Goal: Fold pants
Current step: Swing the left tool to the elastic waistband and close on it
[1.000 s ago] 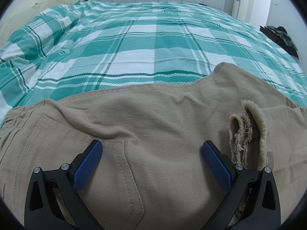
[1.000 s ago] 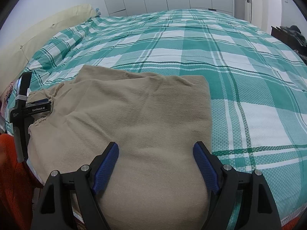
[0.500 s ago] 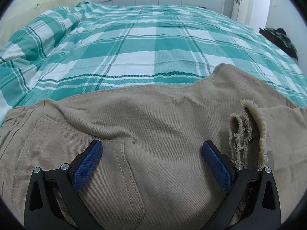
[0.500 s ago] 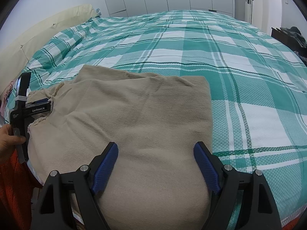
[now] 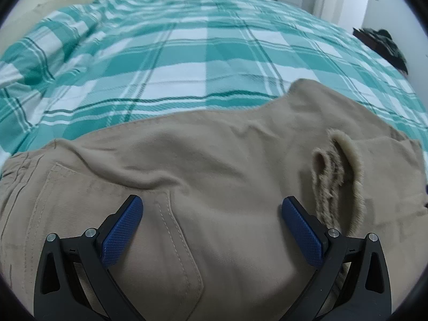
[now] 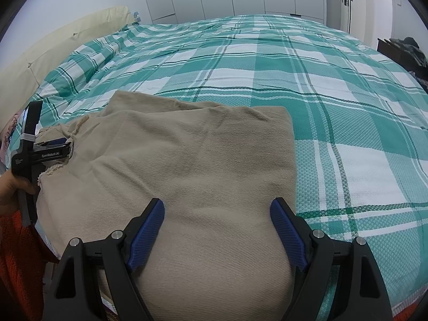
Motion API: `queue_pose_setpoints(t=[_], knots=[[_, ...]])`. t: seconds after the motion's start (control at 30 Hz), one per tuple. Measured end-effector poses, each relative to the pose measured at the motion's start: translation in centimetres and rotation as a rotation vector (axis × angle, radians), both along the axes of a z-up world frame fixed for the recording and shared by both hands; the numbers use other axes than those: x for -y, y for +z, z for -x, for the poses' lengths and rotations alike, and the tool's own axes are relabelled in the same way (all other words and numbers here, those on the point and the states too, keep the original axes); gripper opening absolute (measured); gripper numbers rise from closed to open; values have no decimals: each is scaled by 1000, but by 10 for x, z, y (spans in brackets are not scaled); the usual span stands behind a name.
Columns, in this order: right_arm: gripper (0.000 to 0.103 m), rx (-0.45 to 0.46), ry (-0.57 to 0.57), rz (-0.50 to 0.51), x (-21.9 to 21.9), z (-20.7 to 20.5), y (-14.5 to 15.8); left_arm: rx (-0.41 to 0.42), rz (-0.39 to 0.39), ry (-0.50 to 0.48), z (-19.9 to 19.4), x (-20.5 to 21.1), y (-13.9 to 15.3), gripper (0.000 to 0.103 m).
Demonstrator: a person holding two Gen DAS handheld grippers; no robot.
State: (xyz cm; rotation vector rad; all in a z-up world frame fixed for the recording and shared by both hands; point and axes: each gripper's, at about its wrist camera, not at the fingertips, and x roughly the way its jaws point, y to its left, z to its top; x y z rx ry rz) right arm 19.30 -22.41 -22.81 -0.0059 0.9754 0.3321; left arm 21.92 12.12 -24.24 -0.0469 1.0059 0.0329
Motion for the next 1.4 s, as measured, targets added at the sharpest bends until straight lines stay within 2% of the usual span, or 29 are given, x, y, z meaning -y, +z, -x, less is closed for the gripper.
queue_pose_setpoints(t=[0.07, 0.17, 0.33, 0.4, 0.53, 0.6, 0.7, 0.83, 0.93, 1.03, 1.1, 1.13, 1.2, 1.3, 1.4], knots=[[82, -2, -2, -1, 1, -1, 0, -18, 38, -43, 3, -1, 4, 103], [82, -6, -4, -4, 2, -2, 0, -14, 164, -23, 14, -6, 12, 103], [83, -12, -9, -3, 2, -3, 0, -32, 231, 13, 38, 1, 28, 102], [83, -11, -9, -4, 2, -3, 0, -23, 229, -2, 49, 5, 38, 102], [83, -12, -10, -4, 1, -2, -1, 40, 144, 20, 78, 6, 66, 102], [83, -12, -10, -3, 1, -3, -1, 42, 152, 39, 88, -2, 75, 102], [83, -14, -11, -4, 1, -2, -1, 23, 227, 79, 100, -30, 84, 101], [83, -13, -13, -4, 0, -2, -1, 125, 305, 211, 123, -97, 119, 101], [83, -9, -13, -4, 1, -2, -1, 166, 425, 342, 137, -158, 136, 101], [84, -10, -12, -7, 1, -3, -2, 133, 573, 435, 143, -200, 126, 101], [84, -14, -10, -8, 1, -3, -1, 131, 635, 474, 147, -207, 111, 96], [85, -15, -10, -8, 1, -3, -1, 127, 665, 497, 149, -209, 102, 92], [85, -14, -10, -7, 0, -3, -1, 101, 732, 560, 153, -210, 80, 69], [85, -14, -9, -9, 0, -4, -1, 83, 808, 630, 159, -209, 60, 55], [85, -14, -9, -8, 0, -4, -1, 87, 822, 636, 161, -205, 57, 53]])
